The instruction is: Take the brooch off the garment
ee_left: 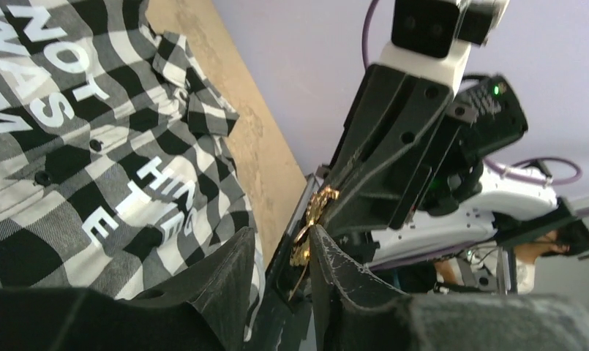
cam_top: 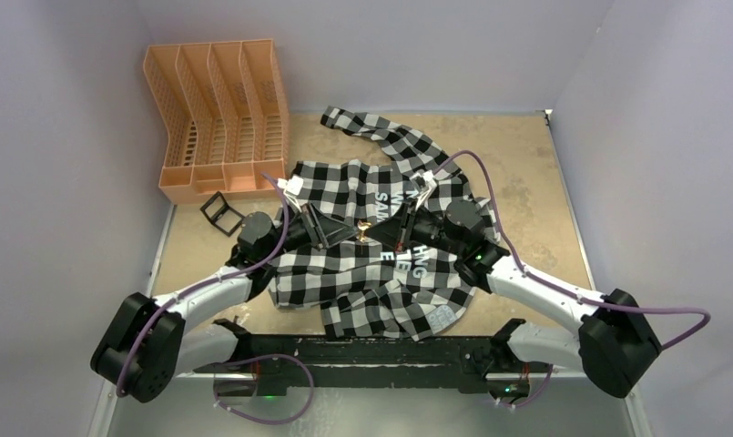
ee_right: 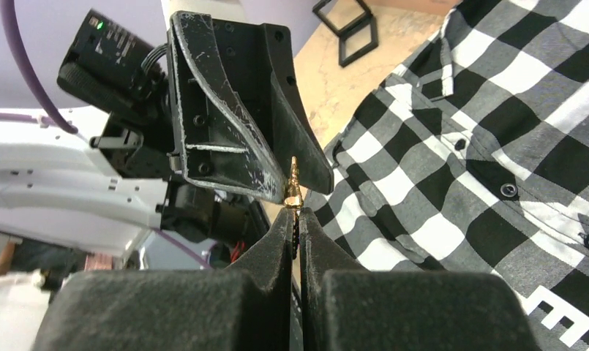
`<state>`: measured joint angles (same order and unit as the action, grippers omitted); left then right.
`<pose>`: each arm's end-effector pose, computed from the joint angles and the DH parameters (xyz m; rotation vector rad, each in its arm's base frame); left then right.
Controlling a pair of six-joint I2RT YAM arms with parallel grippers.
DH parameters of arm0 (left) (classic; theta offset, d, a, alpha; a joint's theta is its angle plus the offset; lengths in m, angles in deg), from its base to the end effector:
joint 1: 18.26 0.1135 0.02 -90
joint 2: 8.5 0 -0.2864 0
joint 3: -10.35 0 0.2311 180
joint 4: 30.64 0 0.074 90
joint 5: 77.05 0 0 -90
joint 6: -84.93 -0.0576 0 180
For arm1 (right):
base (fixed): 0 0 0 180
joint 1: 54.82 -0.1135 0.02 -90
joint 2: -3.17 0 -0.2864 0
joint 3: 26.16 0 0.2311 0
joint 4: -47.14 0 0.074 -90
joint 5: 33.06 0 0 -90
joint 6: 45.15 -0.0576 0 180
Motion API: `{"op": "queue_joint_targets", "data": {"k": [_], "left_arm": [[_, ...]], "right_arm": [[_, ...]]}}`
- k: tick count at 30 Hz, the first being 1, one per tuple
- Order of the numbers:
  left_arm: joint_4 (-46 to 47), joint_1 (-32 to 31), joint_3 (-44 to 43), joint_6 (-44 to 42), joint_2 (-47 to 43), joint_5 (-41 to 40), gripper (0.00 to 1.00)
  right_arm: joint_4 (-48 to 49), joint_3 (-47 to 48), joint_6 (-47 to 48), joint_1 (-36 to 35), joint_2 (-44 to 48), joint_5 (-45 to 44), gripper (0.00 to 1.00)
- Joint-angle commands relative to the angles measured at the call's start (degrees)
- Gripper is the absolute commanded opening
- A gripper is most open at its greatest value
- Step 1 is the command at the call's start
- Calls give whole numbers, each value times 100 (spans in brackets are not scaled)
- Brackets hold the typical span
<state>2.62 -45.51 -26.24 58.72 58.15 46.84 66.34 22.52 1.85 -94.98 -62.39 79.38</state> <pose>0.1881 -0.1330 0.2675 -0.0129 1.7937 -1.6527 0.1767 0.1779 0.3123 -0.3067 1.6958 1.4167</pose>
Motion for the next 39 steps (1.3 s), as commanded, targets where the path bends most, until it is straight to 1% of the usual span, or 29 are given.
{"op": "queue_joint_targets", "data": {"k": [1,3,7,13,18,23,39], "left_arm": [[-389,35,-173,-578,-195,598,31],[-79,36,-119,-456,-157,636,28],[911,30,44,35,77,777,25],[1628,35,51,397,368,860,22],[1453,35,52,293,391,752,19],[1448,37,27,300,385,816,16],[1351,9,106,288,450,1041,15]], "right_arm": [[79,356,497,307,-117,1244,0],[93,402,571,450,-188,1555,0],[14,596,807,641,-370,2096,0],[30,671,958,672,-574,2491,0],[160,639,958,689,-650,2755,0],[153,671,1006,785,-773,2899,0],[710,749,646,865,-1171,3426,0]]}}
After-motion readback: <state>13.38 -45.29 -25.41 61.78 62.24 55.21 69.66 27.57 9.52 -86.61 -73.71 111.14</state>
